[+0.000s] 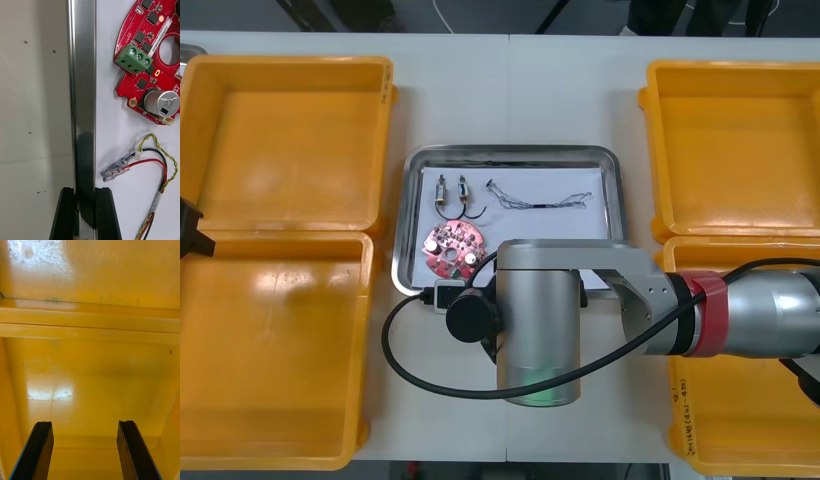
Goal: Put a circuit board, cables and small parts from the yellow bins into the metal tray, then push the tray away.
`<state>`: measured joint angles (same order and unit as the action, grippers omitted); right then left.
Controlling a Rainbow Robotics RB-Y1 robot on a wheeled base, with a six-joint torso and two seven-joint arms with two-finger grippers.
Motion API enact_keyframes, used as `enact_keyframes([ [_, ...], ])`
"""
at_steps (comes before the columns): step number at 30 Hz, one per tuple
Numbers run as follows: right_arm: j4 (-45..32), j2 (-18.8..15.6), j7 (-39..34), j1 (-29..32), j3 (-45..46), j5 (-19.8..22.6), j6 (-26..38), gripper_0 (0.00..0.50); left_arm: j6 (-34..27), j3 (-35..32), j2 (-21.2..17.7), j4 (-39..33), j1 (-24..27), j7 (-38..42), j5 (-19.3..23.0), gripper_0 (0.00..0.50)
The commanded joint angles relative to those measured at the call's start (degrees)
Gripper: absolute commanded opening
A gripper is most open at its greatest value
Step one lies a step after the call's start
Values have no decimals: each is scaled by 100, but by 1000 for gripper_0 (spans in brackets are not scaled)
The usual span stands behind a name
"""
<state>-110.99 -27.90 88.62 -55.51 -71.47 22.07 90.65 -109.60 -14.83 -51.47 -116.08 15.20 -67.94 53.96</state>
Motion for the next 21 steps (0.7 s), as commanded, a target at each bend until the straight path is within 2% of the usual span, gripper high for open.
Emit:
enact_keyframes([
  [1, 60, -180, -257, -381, -60, -124, -82, 0, -40, -170, -267, -152, -105, -545, -52, 500],
  [21, 649, -119, -196, -1155, -87, -1, -249, 0, -40, -170, -267, -152, -105, -545, -52, 500],
])
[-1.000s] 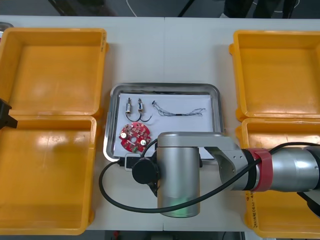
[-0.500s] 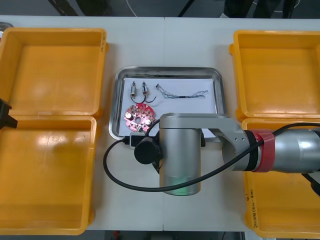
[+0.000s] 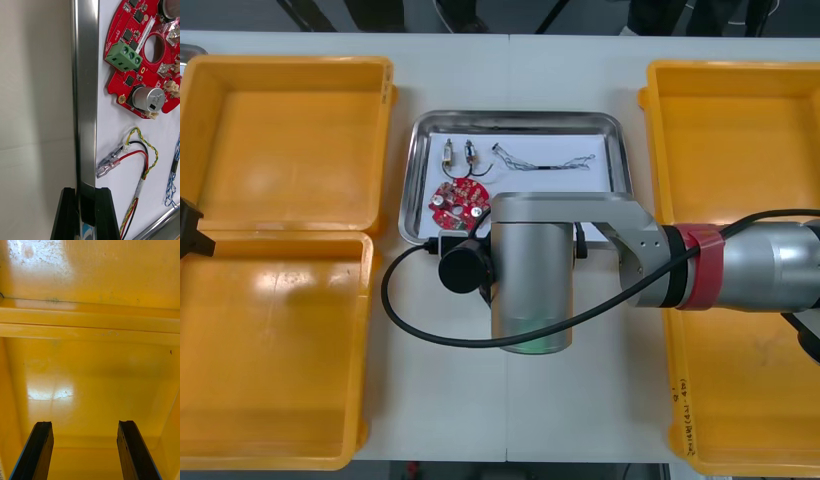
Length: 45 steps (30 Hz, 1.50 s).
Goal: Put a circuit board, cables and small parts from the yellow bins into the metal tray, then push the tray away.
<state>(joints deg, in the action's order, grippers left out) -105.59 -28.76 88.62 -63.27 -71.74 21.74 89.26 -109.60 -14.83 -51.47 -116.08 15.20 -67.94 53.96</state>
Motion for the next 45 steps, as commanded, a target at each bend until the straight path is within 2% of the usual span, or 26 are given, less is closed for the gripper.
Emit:
enact_keyframes([
  [1, 153, -34, -196, -415, -59, 32, -128, 0, -40, -170, -267, -152, -105, -545, -52, 500],
  [27, 1093, 89, 156, -942, -59, -65, -901, 0, -40, -170, -267, -152, -105, -545, -52, 500],
  [45, 1761, 81, 727, -995, -59, -381, -1894, 0, -40, -170, -267, -152, -105, -545, -52, 500],
])
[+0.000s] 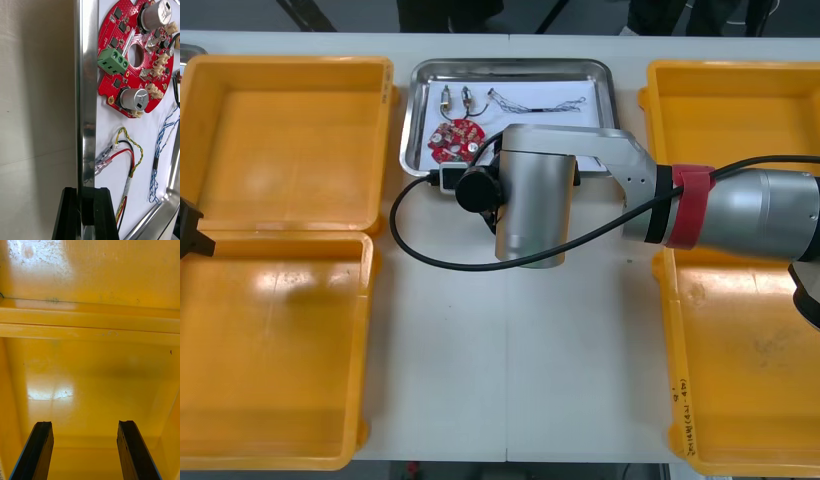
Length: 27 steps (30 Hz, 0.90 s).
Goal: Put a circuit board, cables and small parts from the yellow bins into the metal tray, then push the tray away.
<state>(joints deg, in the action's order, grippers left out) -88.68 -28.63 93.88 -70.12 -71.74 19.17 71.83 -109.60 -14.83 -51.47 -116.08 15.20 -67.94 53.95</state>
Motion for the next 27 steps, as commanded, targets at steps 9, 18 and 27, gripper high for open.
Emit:
enact_keyframes([
  [9, 325, 77, 377, -327, -59, -265, -433, 0, -40, -170, -267, -151, -105, -544, -52, 500],
  [18, 642, 86, 412, -336, -59, -300, -854, 0, -40, -170, -267, -151, -105, -544, -52, 500],
  [27, 897, 95, 421, -354, -50, -300, -1136, 29, -40, -170, -267, -151, -105, -544, -52, 500],
])
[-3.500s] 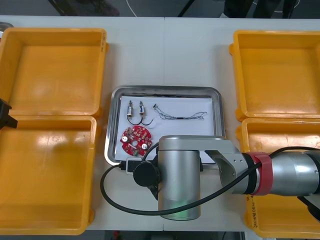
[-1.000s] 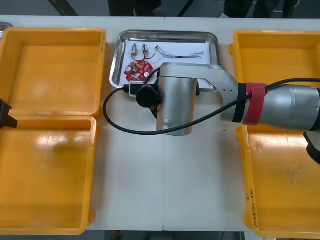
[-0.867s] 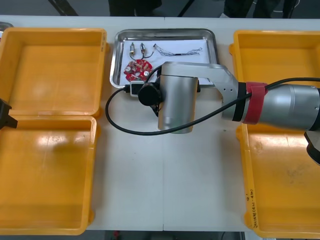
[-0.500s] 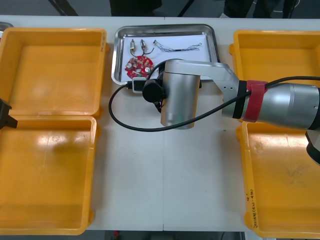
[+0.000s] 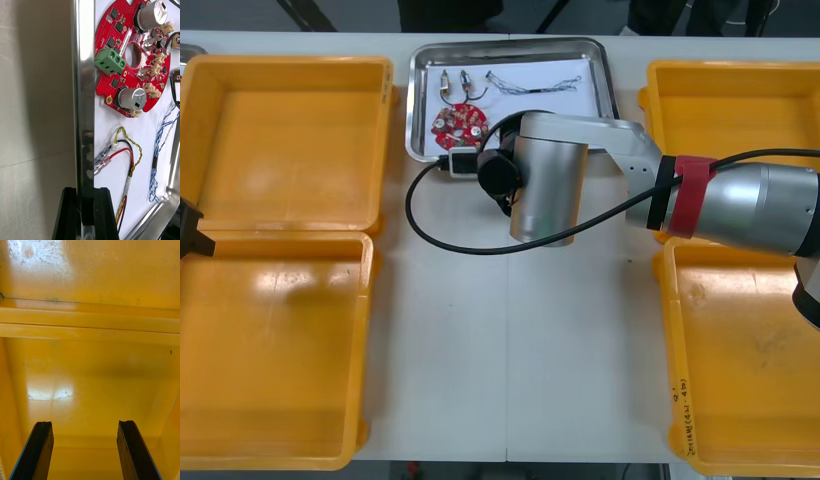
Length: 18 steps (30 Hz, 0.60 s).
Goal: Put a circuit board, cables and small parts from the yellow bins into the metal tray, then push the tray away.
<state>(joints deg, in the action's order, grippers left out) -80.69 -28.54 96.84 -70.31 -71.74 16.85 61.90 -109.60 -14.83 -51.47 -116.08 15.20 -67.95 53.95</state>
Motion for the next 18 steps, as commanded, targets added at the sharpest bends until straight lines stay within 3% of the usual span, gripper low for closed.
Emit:
enact_keyframes([
  [1, 141, 94, 116, -325, -50, -68, -169, 65, -40, -170, -267, -151, -105, -544, -52, 500],
  [3, 203, 111, 81, -325, -50, -77, -213, 152, -40, -170, -267, -151, -105, -544, -52, 500],
  [5, 273, 138, 81, -334, -50, -68, -257, 372, -40, -170, -267, -151, -105, -544, -52, 500],
  [6, 282, 138, 81, -334, -50, -68, -257, 413, -40, -170, -267, -151, -105, -544, -52, 500],
  [7, 299, 147, 81, -334, -50, -68, -257, 488, -40, -170, -267, -151, -105, -544, -52, 500],
  [12, 308, 155, 116, -334, -6, -24, -248, 500, -40, -170, -267, -151, -105, -544, -52, 500],
  [18, 203, 164, 142, -325, 477, 740, 156, 500, -40, -170, -267, -151, -105, -544, -52, 500],
])
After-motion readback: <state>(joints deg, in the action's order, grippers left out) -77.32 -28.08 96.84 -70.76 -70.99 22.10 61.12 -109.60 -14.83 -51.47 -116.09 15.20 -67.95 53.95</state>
